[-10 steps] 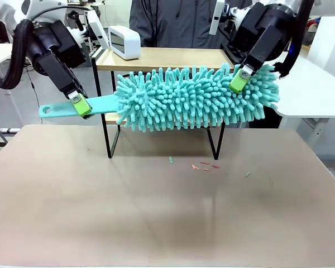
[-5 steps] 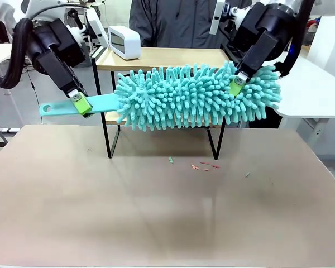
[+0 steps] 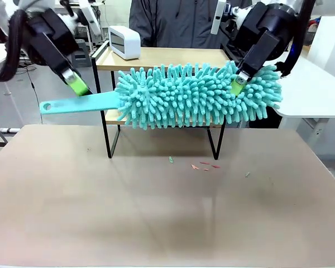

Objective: Clean the shelf.
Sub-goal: Hand the Duster back to the human.

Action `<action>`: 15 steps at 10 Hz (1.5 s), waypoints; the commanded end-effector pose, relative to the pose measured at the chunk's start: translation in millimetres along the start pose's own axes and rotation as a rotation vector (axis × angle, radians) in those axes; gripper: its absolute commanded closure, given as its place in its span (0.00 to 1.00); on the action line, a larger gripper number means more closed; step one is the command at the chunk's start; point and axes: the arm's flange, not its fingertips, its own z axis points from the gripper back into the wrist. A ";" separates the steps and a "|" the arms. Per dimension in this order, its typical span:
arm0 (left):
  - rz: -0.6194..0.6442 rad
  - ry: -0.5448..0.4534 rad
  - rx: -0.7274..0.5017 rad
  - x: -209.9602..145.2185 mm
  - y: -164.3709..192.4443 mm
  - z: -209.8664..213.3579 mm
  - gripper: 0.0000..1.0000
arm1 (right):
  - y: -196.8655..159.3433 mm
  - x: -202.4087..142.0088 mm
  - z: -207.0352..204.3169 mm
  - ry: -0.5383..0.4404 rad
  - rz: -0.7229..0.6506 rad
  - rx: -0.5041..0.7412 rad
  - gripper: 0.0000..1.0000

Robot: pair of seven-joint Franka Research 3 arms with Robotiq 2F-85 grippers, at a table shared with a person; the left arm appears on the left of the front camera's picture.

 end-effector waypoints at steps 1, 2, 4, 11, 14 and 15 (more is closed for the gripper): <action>0.029 -0.207 0.135 -23.7 -21.0 48.2 0.00 | 6.3 -19.1 20.7 -0.064 -0.029 -0.004 1.00; 0.028 -0.373 0.238 -44.5 -34.8 83.3 0.00 | 9.3 -38.7 36.7 -0.132 -0.045 0.000 1.00; 0.009 -0.842 0.522 -90.7 -60.8 143.0 0.00 | 36.4 -96.8 76.7 -0.324 -0.057 -0.019 1.00; 0.263 -1.402 0.725 -164.8 31.7 169.9 0.00 | 37.9 -304.2 106.2 -1.119 -0.778 -0.344 1.00; 0.347 -1.322 0.760 -185.5 17.0 186.2 0.00 | -45.9 -310.4 92.2 -1.091 -0.968 -0.339 1.00; 0.347 -1.322 0.760 -185.5 17.0 186.2 0.00 | -63.9 -307.0 86.8 -1.075 -0.951 -0.328 1.00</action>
